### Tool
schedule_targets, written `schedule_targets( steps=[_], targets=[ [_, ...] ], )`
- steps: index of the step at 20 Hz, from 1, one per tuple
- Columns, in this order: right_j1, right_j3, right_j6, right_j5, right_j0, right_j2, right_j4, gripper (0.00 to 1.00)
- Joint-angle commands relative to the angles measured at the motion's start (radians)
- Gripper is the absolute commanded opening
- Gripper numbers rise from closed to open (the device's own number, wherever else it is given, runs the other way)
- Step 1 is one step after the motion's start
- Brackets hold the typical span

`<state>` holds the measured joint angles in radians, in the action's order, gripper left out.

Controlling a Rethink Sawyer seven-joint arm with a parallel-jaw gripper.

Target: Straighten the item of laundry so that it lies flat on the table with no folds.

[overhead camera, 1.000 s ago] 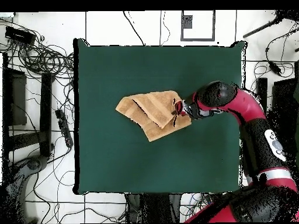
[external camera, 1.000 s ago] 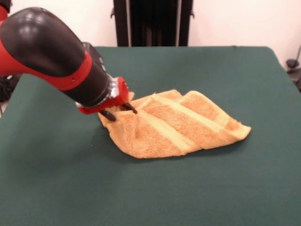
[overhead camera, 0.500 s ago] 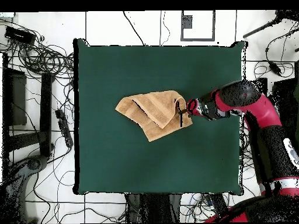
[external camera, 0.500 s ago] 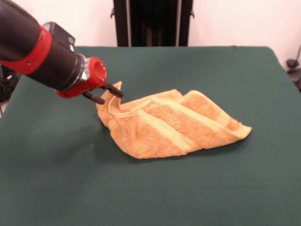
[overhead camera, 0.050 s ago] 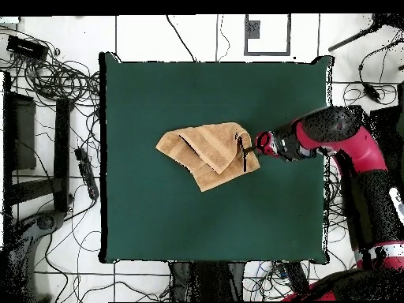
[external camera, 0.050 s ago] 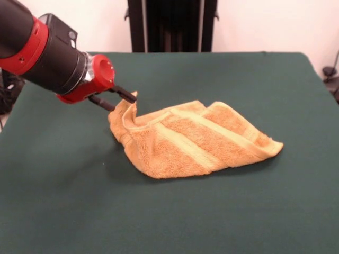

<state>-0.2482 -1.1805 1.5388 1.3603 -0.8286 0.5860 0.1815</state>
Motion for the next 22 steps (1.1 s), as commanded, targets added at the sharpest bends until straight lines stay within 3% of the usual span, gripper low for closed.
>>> schedule_targets(
  steps=[1,9,22],
  targets=[
    [0.018,-0.029,-0.151,-0.009,0.068,0.052,0.038,1.0],
    [0.058,0.03,-0.152,-0.053,0.097,0.043,0.078,1.0],
    [0.063,0.014,-0.158,-0.143,0.104,0.04,0.125,1.0]
  ],
)
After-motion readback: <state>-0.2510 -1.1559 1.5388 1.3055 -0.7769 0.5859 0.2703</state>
